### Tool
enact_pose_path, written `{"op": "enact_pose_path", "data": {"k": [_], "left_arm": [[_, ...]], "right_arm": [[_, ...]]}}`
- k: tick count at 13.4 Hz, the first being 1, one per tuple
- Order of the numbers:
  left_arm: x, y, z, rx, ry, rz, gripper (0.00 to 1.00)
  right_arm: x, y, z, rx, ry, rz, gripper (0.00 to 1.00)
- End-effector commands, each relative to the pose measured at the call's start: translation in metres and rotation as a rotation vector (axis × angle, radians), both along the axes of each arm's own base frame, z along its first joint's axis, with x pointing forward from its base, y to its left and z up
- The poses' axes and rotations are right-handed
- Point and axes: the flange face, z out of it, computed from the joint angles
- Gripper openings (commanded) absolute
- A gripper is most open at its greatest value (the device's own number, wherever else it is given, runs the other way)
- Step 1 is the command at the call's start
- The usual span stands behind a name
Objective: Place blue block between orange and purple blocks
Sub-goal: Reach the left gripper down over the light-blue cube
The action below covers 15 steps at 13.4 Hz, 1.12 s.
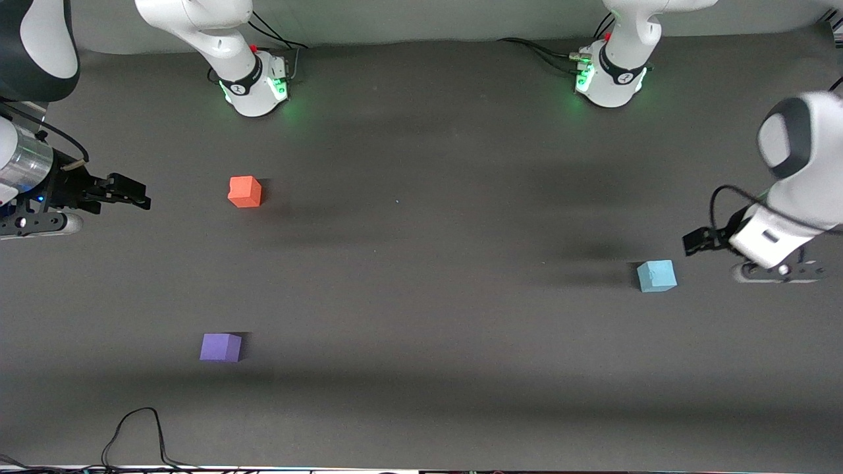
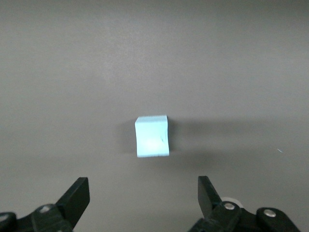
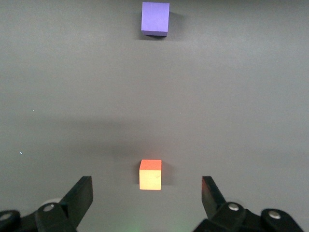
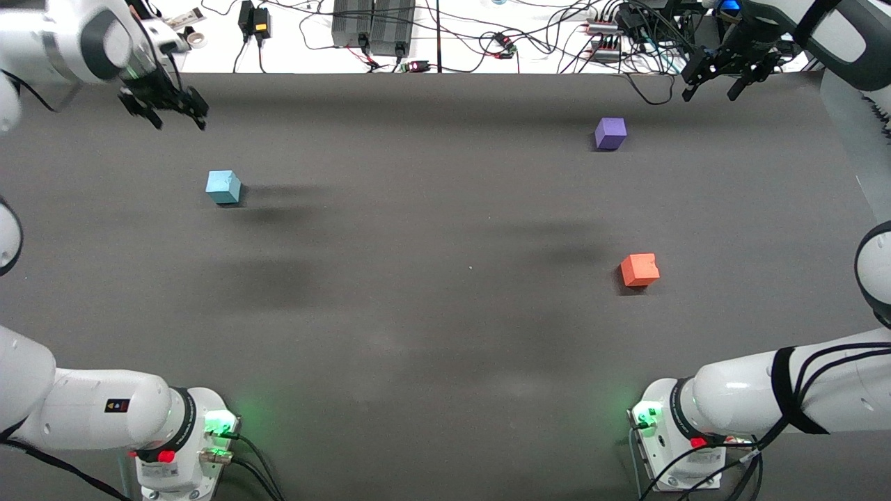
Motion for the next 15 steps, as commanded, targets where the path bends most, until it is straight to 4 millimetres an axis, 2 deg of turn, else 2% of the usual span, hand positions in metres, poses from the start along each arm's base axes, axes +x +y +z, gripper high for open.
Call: {"op": "enact_pose_path", "data": {"k": [1, 3, 8, 10, 15], "left_arm": [[0.013, 0.002, -0.058, 0.013, -0.002, -0.026, 1.00], [0.015, 0.001, -0.105, 0.013, 0.001, -0.028, 1.00], [-0.001, 0.008, -0.163, 0.012, -0.014, -0.020, 1.00], [-0.008, 0.009, -0.177, 0.011, 0.004, -0.011, 1.00], [-0.016, 0.003, -0.183, 0.009, 0.038, 0.019, 0.99]], "right_arm": [[-0.003, 0.005, 0.001, -0.001, -0.008, 0.028, 1.00], [-0.002, 0.007, -0.001, -0.001, -0.006, 0.032, 1.00], [-0.002, 0.007, -0.004, -0.001, -0.002, 0.032, 1.00], [-0.002, 0.007, -0.004, 0.000, -0.003, 0.030, 1.00], [-0.002, 0.008, -0.004, 0.000, -0.003, 0.031, 1.00]]}}
